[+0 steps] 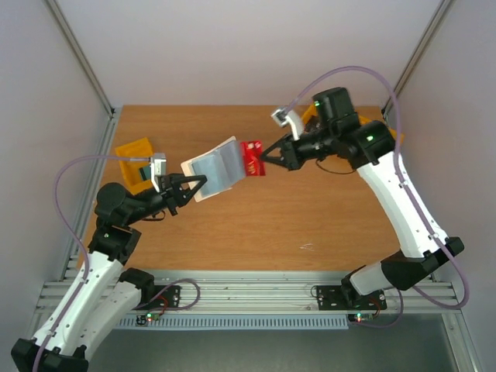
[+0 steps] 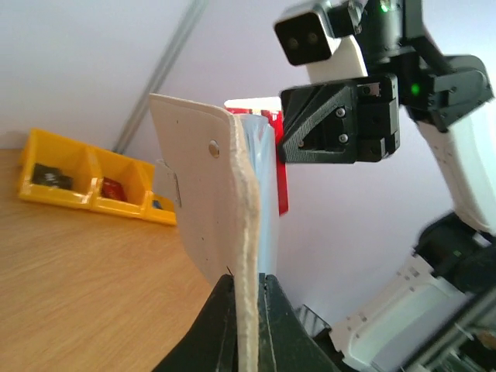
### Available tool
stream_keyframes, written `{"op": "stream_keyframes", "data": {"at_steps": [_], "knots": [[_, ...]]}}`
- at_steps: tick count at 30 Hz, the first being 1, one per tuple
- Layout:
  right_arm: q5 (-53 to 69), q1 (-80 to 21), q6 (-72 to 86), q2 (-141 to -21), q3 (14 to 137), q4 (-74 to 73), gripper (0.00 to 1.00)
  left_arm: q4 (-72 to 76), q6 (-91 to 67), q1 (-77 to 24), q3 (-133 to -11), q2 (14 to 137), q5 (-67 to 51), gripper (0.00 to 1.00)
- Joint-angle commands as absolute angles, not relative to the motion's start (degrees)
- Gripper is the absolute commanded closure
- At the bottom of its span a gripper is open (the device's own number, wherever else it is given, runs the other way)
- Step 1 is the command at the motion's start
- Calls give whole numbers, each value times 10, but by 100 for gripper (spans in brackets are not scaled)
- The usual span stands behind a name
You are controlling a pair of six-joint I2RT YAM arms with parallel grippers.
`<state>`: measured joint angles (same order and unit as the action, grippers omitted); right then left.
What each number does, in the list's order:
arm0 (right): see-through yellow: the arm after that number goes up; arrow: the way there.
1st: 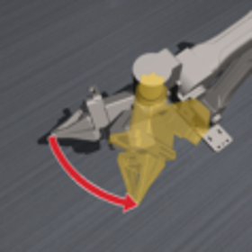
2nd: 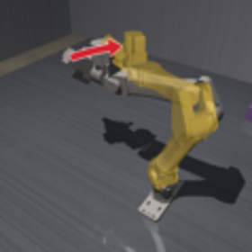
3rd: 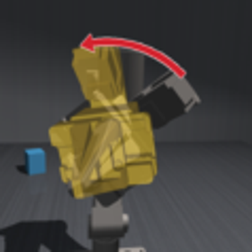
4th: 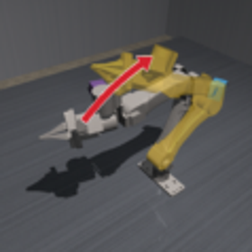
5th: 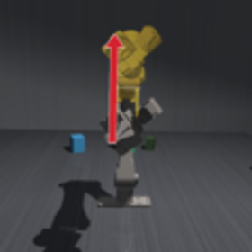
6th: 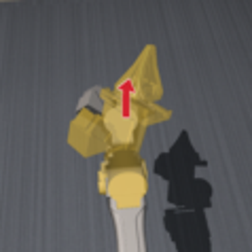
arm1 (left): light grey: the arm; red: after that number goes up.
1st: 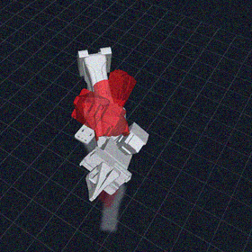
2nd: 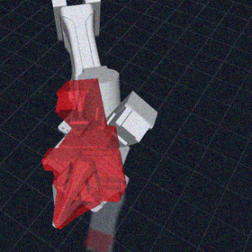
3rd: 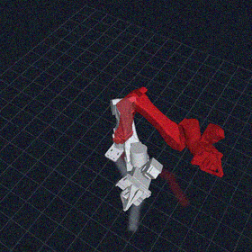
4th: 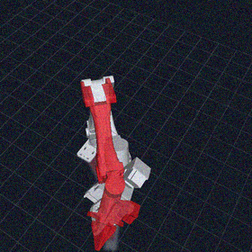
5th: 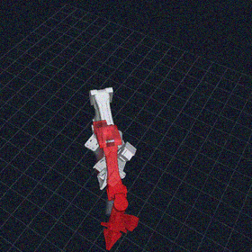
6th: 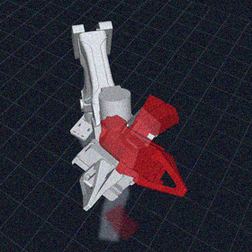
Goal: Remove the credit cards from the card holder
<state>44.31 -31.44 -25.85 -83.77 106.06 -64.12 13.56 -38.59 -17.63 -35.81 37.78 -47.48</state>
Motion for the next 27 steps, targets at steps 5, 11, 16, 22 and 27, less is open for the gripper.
{"op": "stream_keyframes", "data": {"at_steps": [5, 11, 16, 22, 27], "knots": [[364, -23, -169, -874, 1084, -717, 99, 52, -357, -162, -351, 353, -344, 100], [299, 73, -142, -1005, 1166, -708, 99, 39, -340, -149, -353, 343, -334, 100], [210, 106, -150, -1166, 1333, -746, 99, 38, -327, -129, -360, 354, -332, 100], [139, 120, -180, -1349, 1530, -799, 99, 101, -291, -121, -373, 422, -327, 100], [144, 126, -189, -1419, 1542, -766, 99, 115, -262, -121, -412, 491, -324, 100]]}}
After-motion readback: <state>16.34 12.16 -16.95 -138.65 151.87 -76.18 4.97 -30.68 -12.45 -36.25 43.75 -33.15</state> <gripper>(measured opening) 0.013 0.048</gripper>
